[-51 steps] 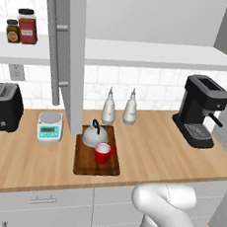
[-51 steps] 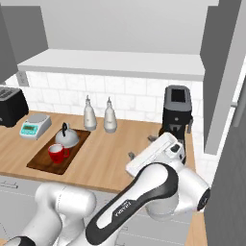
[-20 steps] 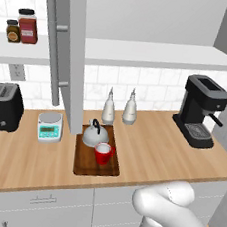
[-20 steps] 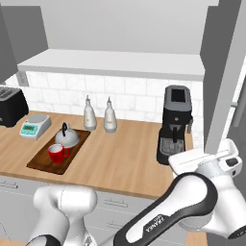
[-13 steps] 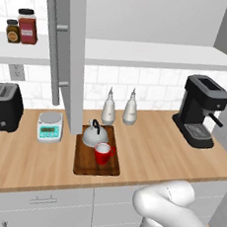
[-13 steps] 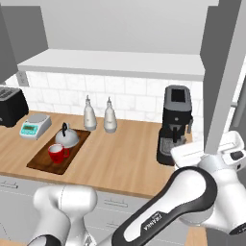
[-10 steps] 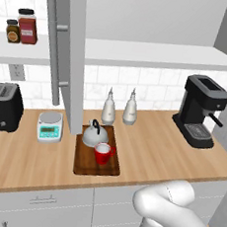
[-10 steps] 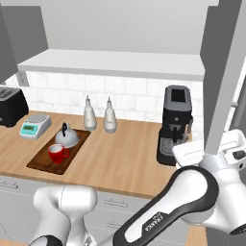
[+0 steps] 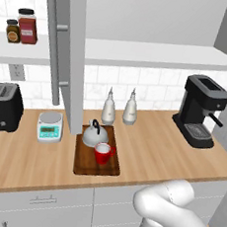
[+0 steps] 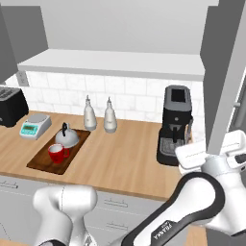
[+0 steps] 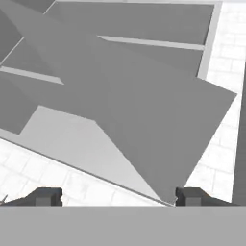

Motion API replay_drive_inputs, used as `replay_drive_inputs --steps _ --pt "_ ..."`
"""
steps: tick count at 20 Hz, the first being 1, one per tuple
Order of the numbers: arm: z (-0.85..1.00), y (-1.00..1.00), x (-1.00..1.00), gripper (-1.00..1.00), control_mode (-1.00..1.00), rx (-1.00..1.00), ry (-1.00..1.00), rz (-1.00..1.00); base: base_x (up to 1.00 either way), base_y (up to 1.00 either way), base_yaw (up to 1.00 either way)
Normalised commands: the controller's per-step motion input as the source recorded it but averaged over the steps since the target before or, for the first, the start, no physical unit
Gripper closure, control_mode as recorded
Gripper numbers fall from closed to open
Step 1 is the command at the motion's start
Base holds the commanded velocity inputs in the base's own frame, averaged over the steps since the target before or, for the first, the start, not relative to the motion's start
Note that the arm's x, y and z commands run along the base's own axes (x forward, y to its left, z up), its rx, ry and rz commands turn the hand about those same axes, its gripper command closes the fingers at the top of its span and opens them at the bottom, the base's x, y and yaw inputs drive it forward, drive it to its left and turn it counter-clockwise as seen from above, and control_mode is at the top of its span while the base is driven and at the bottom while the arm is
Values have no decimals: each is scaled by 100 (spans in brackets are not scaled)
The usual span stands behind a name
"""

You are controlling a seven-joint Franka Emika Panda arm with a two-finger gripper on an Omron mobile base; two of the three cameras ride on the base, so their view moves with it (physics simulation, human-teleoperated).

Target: Pick the kettle from the counter and place it on the tray. Then pick the mug from the cabinet and place it on the tray. Then close the cabinet doors.

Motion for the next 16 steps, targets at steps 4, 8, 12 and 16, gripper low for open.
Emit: replay_drive_inputs --steps 4,8,12,16 --pt "2 -37 -19 -100 -100 -4 -12 0 0 0 0" --pt "1 -72 -15 -100 -100 0 -4 0 0 0 0" --pt "28 -22 -11 -100 -100 -1 -6 0 0 0 0" --pt "46 21 -15 -100 -100 -24 -3 0 0 0 0"
